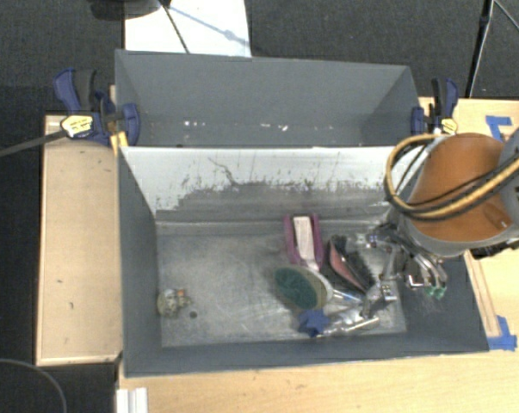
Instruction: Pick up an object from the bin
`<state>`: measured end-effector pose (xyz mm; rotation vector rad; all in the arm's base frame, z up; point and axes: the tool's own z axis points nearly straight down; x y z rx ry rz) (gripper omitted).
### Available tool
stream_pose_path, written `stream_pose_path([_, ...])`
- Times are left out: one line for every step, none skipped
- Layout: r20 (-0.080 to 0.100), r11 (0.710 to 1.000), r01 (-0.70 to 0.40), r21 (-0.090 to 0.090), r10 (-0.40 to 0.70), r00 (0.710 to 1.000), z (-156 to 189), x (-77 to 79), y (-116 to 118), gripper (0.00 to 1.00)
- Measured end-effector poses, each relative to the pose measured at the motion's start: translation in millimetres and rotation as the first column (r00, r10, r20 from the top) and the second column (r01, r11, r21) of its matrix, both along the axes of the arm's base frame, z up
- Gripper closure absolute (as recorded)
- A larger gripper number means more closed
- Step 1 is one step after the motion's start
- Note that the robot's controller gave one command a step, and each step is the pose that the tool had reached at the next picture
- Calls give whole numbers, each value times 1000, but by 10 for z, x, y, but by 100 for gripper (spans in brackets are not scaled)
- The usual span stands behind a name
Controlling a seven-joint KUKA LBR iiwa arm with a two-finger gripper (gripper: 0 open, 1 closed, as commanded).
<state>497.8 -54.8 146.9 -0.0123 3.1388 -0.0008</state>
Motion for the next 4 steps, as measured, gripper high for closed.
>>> stream_pose_path([0, 1000, -1, 0, 1, 1000, 0, 0, 0, 100])
stream_pose_path([0, 1000, -2, 0, 2, 1000, 0, 0, 0, 0])
stream_pose_path([29, 997, 83, 2, -83, 996, -503, 21, -27, 0])
stream_pose_path([-1, 997, 83, 1, -83, 997, -574, -60, -30, 100])
